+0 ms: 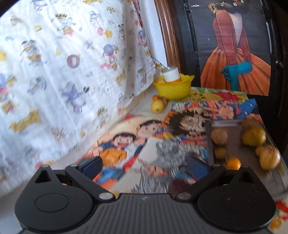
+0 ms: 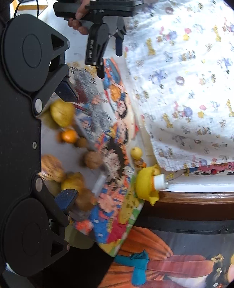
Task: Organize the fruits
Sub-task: 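Move the left tool to the yellow lemon while the right tool reaches the small orange fruit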
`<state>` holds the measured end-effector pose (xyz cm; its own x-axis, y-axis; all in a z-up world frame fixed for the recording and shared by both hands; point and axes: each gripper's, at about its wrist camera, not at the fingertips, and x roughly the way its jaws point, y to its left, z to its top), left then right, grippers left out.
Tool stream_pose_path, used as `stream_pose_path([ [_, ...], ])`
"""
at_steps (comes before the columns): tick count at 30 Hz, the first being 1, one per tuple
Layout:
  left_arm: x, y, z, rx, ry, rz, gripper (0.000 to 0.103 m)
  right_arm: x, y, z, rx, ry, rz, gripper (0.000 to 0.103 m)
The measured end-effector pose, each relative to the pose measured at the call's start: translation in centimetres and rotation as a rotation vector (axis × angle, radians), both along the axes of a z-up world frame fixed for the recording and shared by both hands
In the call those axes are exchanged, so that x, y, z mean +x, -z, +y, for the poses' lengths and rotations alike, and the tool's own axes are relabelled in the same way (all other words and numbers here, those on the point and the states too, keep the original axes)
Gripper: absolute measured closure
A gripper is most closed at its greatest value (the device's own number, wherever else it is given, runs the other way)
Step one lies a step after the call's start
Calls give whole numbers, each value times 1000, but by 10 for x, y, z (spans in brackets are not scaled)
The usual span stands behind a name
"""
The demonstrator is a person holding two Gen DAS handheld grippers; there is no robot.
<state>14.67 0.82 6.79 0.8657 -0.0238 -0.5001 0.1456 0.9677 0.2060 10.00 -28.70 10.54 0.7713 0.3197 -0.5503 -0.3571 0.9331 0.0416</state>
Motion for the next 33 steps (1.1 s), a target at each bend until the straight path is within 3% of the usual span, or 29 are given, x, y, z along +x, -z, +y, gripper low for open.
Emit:
stream_pose_path([
  [7, 77, -5, -5, -15, 19, -49, 0, 117, -52, -19, 42, -13, 39, 1],
  [14, 162, -8, -15, -61, 28, -56, 0, 241, -84, -21, 97, -112, 44, 1],
  [24, 230, -41, -40, -31, 72, 55, 0, 342, -146, -6, 84, -195, 115, 1],
  [28, 256, -39, -50, -21, 64, 81, 0, 380, -141, 6, 107, -202, 194, 1],
  [33, 282, -20, -61, 10, 57, 92, 0, 425, -101, 20, 182, -160, 301, 1],
])
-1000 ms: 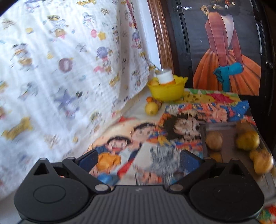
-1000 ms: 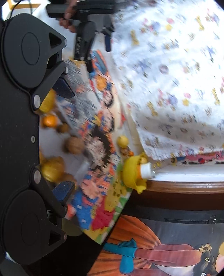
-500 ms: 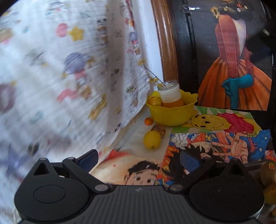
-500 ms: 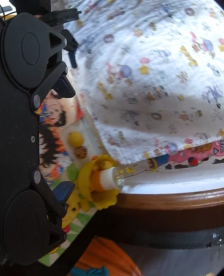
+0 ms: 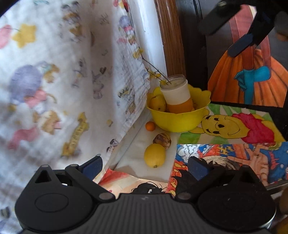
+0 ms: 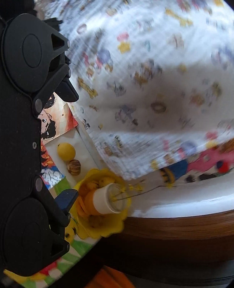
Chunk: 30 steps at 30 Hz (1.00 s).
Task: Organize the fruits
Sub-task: 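Move the left tool to the yellow lemon while the right tool reaches the small orange fruit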
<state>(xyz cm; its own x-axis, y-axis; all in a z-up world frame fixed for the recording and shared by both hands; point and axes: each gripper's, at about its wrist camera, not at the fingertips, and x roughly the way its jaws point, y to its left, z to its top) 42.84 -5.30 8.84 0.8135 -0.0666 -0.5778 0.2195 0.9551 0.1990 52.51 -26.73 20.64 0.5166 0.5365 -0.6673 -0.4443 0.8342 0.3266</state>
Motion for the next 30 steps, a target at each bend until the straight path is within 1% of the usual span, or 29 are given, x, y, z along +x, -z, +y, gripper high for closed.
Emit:
stream_pose_path([
  [5, 25, 22, -5, 20, -22, 15, 0, 38, 34, 19, 55, 36, 92, 1],
  [7, 34, 33, -7, 16, -37, 35, 0, 56, 42, 31, 54, 25, 129, 2],
  [8, 38, 39, -8, 16, -47, 42, 0, 64, 44, 37, 44, -1, 139, 3],
  [9, 40, 44, -8, 16, -59, 46, 0, 73, 45, 45, 22, -45, 138, 3],
  [11, 43, 51, -9, 9, -77, 53, 0, 83, 44, 57, -37, -126, 101, 3],
  [15, 51, 64, -9, -14, -135, 67, 0, 98, 46, 85, -220, -342, -5, 3],
  [17, 54, 69, -9, -35, -166, 66, 0, 107, 49, 96, -271, -443, -23, 3],
  [19, 56, 75, -10, -54, -190, 71, 0, 117, 55, 109, -303, -534, -19, 3],
  [21, 56, 79, -14, -53, -206, 70, 0, 126, 62, 122, -342, -581, -6, 4],
  [23, 55, 83, -16, -49, -214, 59, 0, 131, 71, 135, -392, -613, -5, 10],
  [27, 57, 86, -18, -64, -240, 58, 0, 134, 84, 158, -495, -663, -61, 12],
  [30, 60, 89, -17, -73, -274, 58, 0, 137, 97, 176, -600, -692, -81, 13],
])
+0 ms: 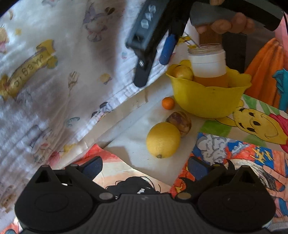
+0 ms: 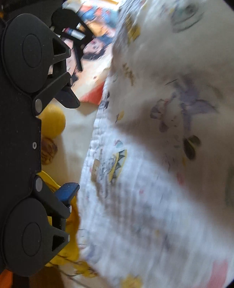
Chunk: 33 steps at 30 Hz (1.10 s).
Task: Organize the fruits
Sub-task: 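Move the left tool to the yellow lemon while the right tool reaches the small orange fruit, then close the left tool on the lemon while the right tool grasps the small orange fruit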
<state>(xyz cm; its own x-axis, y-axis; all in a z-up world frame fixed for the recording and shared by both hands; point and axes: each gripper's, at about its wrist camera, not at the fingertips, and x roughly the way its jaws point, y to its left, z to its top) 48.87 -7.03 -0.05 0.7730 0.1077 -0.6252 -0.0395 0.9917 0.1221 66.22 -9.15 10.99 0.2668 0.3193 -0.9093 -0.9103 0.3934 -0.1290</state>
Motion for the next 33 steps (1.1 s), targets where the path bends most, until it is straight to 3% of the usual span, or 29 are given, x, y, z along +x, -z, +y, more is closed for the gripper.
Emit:
stream_pose_path([
  [12, 22, 9, 5, -126, -120, -8, 8, 8, 48, 44, -321, -74, -87, 21],
  [15, 28, 13, 7, -180, -114, -16, 12, 7, 54, 53, -351, -90, -125, 21],
  [21, 37, 22, 14, -253, -139, -31, 17, 8, 65, 56, -426, -148, -207, 32],
  [29, 41, 24, 15, -292, -121, -61, 22, 17, 69, 57, -476, -185, -274, 37],
  [33, 47, 27, 14, -321, -115, -55, 25, 4, 67, 46, -475, -273, -318, 37],
])
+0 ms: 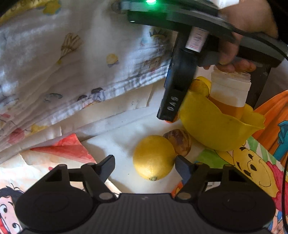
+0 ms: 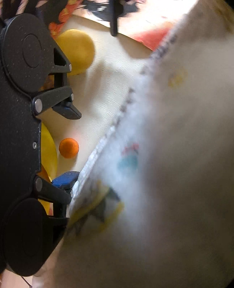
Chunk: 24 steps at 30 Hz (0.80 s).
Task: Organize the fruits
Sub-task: 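Close the left tool on the lemon while the right tool grasps the small orange fruit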
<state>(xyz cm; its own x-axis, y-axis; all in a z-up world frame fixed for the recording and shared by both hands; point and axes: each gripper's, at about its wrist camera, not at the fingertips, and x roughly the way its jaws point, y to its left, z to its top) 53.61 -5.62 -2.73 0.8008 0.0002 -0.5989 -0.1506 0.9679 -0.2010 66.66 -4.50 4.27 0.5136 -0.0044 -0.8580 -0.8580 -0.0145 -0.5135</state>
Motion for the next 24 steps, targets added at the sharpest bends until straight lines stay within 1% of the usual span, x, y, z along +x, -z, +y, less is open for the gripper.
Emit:
stream_pose_path([
  [3, 3, 1, 1, -9, 2, 4, 25, 2, 1, -2, -7, -1, -8, 38],
  [4, 4, 1, 2, -13, 3, 5, 26, 1, 7, -1, -3, 9, -6, 39],
  [6, 6, 3, 3, -23, 5, 4, 26, 4, 9, -1, -2, 22, -2, 43],
  [8, 7, 4, 3, -27, 5, -4, 27, 7, 10, 1, -9, 11, -5, 44],
  [10, 7, 5, 6, -34, 3, -13, 28, 5, 21, -7, -19, 1, -8, 44],
  [11, 9, 5, 7, -42, 1, -14, 29, 7, 25, -2, -24, -1, -11, 44],
  [14, 10, 9, 8, -62, -2, -18, 31, 10, 31, -5, -31, -9, -16, 45],
  [16, 12, 11, 8, -73, -1, -20, 33, 7, 41, -9, -33, -11, -24, 45],
  [18, 13, 12, 8, -81, 2, -21, 36, 8, 51, -15, -42, -21, -34, 46],
  [19, 15, 13, 9, -85, 3, -21, 37, 4, 54, -16, -45, -23, -41, 48],
  [21, 16, 14, 9, -99, 8, -21, 42, 5, 55, -15, -40, -12, -42, 51],
  [24, 18, 16, 7, -90, 2, -21, 42, 10, 60, -18, -41, -10, -57, 56],
])
